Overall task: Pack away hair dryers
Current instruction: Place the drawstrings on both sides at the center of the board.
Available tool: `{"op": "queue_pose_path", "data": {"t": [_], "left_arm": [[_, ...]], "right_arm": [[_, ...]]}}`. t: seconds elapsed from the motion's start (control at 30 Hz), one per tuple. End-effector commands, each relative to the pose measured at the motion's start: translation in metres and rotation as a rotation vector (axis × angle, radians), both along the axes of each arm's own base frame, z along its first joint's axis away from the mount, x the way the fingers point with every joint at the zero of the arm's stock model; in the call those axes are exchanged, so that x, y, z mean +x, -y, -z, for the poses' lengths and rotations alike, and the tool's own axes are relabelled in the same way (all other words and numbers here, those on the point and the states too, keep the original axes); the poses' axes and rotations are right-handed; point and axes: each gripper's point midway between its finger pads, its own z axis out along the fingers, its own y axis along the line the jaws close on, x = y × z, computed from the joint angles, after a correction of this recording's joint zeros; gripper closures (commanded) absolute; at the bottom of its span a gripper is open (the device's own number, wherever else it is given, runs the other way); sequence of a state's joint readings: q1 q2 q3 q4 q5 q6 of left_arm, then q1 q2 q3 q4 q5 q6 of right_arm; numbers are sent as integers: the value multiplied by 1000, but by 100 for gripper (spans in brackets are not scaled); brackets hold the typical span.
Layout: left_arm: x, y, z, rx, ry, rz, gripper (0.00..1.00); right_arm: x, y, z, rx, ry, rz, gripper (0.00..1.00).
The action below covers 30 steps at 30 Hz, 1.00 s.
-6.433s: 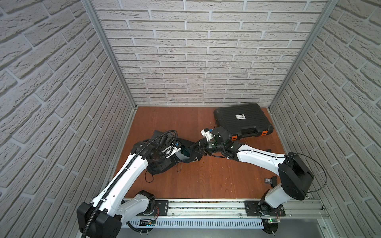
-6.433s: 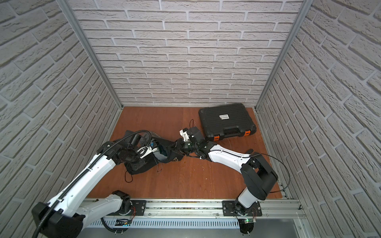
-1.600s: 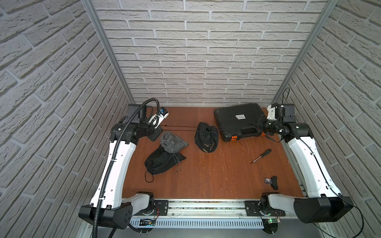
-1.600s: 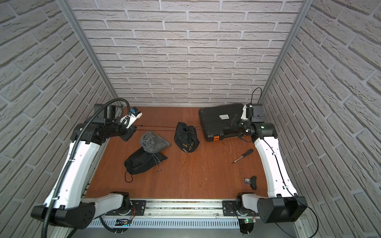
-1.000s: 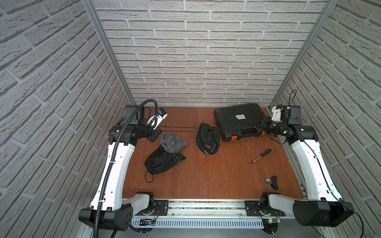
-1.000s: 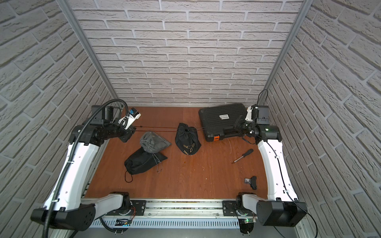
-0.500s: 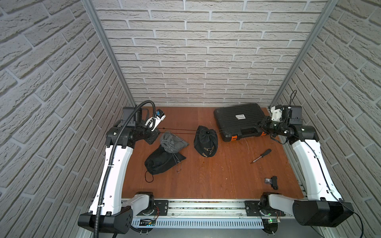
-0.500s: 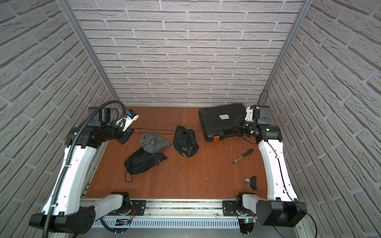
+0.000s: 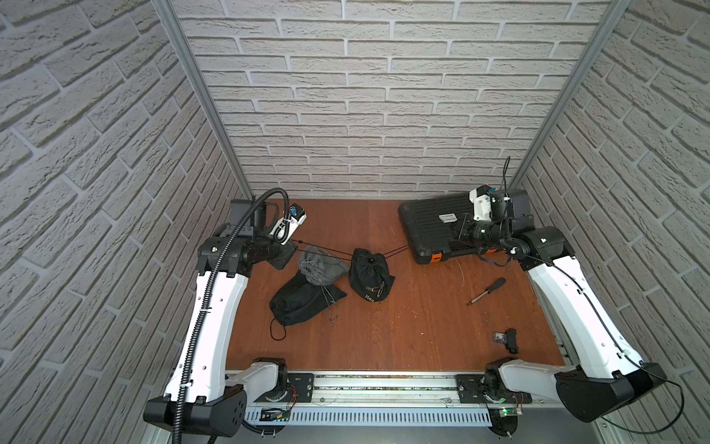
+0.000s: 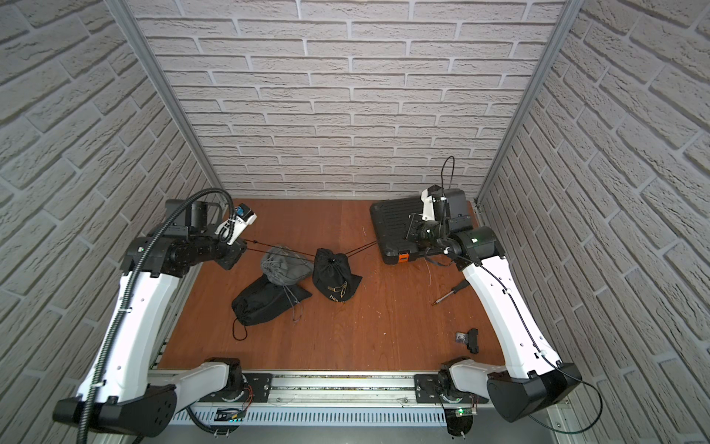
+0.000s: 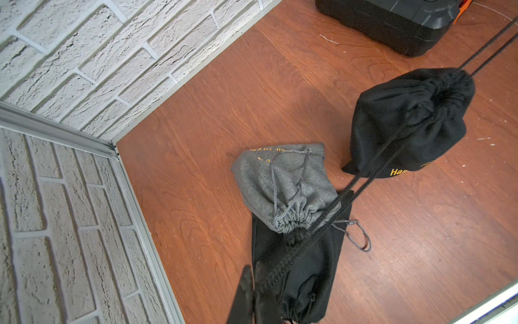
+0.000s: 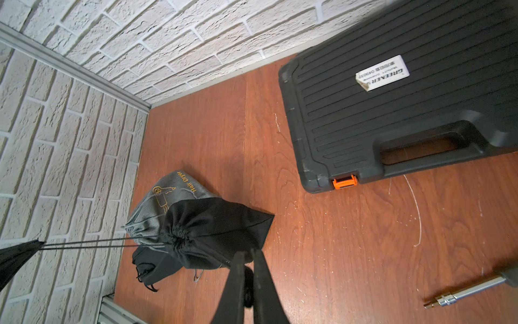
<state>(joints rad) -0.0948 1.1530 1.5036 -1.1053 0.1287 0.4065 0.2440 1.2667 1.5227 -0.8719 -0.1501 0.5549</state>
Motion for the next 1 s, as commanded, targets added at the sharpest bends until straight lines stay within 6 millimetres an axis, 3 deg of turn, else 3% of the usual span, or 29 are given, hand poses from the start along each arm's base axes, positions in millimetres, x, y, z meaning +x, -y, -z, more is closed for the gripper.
{"op": "queue_pose_path", "data": {"t": [0.0, 0.23, 0.63, 0.87, 0.9, 0.97], "left_arm": [[3, -4, -17, 17, 56, -36, 100], [3, 3, -7, 12, 35, -29, 100], [-11, 25, 39, -17, -91, 21, 100], [-13, 38, 68, 55, -167, 87, 100], [-13, 42, 70, 81, -181, 119, 97], [-11, 49, 70, 120, -213, 170, 80]], "right_arm": [[10, -9, -26, -17, 101, 18, 97], [12, -76, -6, -1, 69, -122, 97], [8, -208, 68, 2, -62, -361, 97], [5, -257, 107, 6, -143, -446, 95], [4, -262, 112, 9, -158, -455, 92], [3, -268, 118, 8, -185, -480, 86]]}}
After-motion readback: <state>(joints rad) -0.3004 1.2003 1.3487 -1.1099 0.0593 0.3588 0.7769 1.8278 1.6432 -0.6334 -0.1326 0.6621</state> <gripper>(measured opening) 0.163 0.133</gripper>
